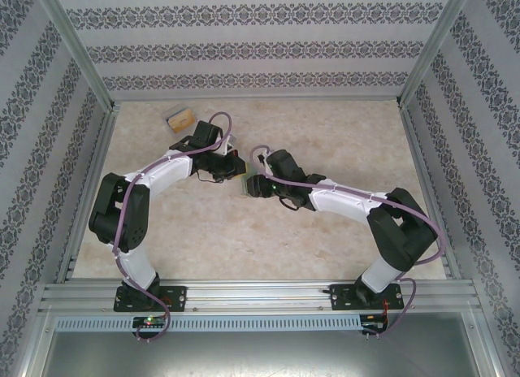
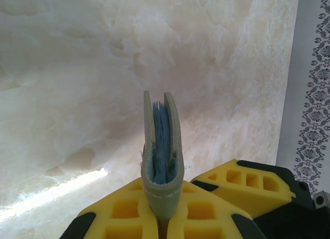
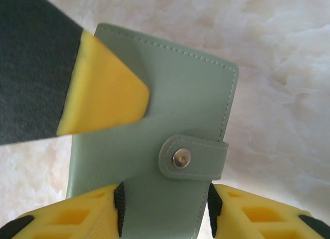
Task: Put the credit cards into the card holder
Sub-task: Open the button on the card holder.
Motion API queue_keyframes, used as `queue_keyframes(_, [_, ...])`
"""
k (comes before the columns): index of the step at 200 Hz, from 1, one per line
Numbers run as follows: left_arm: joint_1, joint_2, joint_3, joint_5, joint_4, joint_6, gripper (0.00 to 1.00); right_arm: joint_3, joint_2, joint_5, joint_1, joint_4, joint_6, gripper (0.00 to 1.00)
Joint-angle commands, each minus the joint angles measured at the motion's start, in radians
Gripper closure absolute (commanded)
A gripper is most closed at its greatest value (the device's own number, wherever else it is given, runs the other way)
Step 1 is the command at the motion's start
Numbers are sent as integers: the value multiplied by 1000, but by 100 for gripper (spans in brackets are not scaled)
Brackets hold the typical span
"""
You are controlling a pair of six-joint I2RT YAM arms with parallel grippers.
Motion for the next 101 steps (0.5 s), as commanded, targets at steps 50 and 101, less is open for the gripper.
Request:
queue_keyframes(50, [-20, -29, 21, 65, -13, -17, 100, 68, 70, 88, -7, -44, 53, 82])
queue_keyframes(101, [-20, -37, 24, 64, -58, 20, 100, -13, -1, 98, -39, -32, 75, 100])
